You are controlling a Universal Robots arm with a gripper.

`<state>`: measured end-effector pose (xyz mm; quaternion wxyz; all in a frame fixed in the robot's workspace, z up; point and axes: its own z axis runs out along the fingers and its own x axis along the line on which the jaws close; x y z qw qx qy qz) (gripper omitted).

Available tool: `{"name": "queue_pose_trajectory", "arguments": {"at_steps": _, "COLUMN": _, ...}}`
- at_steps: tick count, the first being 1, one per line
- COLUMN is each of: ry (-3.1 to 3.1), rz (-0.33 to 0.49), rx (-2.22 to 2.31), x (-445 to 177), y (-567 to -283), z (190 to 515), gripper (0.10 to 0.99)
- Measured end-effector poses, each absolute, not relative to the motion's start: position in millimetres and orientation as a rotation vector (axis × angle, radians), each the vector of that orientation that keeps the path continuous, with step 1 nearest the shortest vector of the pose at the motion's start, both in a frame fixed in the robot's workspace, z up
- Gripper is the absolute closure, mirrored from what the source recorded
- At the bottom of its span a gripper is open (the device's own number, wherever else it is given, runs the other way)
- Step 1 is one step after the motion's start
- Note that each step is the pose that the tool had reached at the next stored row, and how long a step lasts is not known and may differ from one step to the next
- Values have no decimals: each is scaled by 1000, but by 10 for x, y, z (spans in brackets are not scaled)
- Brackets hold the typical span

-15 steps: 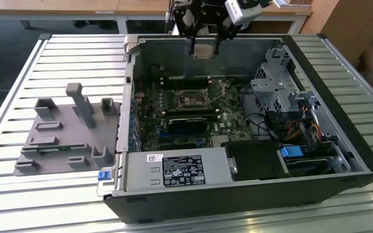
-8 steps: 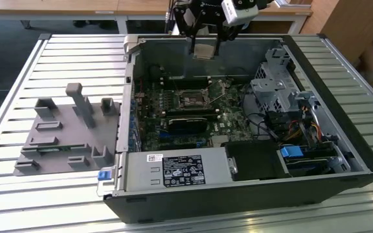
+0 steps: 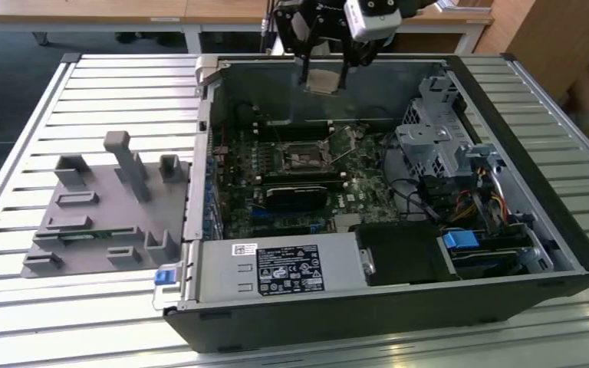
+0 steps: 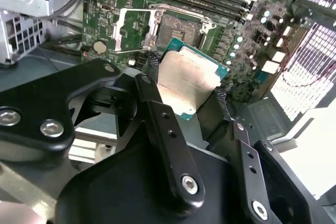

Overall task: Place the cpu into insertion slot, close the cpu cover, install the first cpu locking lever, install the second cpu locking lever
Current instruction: 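Place the cpu into insertion slot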

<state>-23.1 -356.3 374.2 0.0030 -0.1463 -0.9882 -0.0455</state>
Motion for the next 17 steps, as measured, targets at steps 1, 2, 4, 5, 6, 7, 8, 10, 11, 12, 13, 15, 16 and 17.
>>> {"name": "queue_pose_trajectory", "arguments": {"at_steps": 1, "ry": -3096, "rz": -143, "rx": -477, "x": -231, "y": -3563, "z": 3742, "gripper": 545}}
{"name": "queue_pose_trajectory", "arguments": {"at_steps": 2, "ry": -3094, "rz": -143, "rx": -497, "x": -231, "y": -3564, "z": 3741, "gripper": 545}}
{"name": "queue_pose_trajectory", "arguments": {"at_steps": 4, "ry": -3089, "rz": -143, "rx": -533, "x": -231, "y": -3564, "z": 3741, "gripper": 545}}
{"name": "queue_pose_trajectory", "arguments": {"at_steps": 5, "ry": -3086, "rz": -143, "rx": -551, "x": -231, "y": -3563, "z": 3740, "gripper": 545}}
{"name": "queue_pose_trajectory", "arguments": {"at_steps": 6, "ry": -3084, "rz": -143, "rx": -569, "x": -231, "y": -3563, "z": 3740, "gripper": 545}}
{"name": "queue_pose_trajectory", "arguments": {"at_steps": 7, "ry": -3081, "rz": -143, "rx": -587, "x": -231, "y": -3563, "z": 3740, "gripper": 545}}
{"name": "queue_pose_trajectory", "arguments": {"at_steps": 8, "ry": -3078, "rz": -143, "rx": -604, "x": -231, "y": -3563, "z": 3740, "gripper": 545}}
{"name": "queue_pose_trajectory", "arguments": {"at_steps": 10, "ry": -3072, "rz": -143, "rx": -637, "x": -231, "y": -3563, "z": 3739, "gripper": 545}}
{"name": "queue_pose_trajectory", "arguments": {"at_steps": 11, "ry": -3069, "rz": -143, "rx": -655, "x": -231, "y": -3562, "z": 3739, "gripper": 545}}
{"name": "queue_pose_trajectory", "arguments": {"at_steps": 12, "ry": -3066, "rz": -143, "rx": -671, "x": -231, "y": -3562, "z": 3738, "gripper": 545}}
{"name": "queue_pose_trajectory", "arguments": {"at_steps": 13, "ry": -3063, "rz": -143, "rx": -687, "x": -231, "y": -3562, "z": 3738, "gripper": 545}}
{"name": "queue_pose_trajectory", "arguments": {"at_steps": 15, "ry": -3057, "rz": -143, "rx": -718, "x": -231, "y": -3562, "z": 3737, "gripper": 545}}
{"name": "queue_pose_trajectory", "arguments": {"at_steps": 16, "ry": -3054, "rz": -143, "rx": -734, "x": -231, "y": -3563, "z": 3737, "gripper": 545}}
{"name": "queue_pose_trajectory", "arguments": {"at_steps": 17, "ry": -3050, "rz": -143, "rx": -750, "x": -231, "y": -3562, "z": 3737, "gripper": 545}}
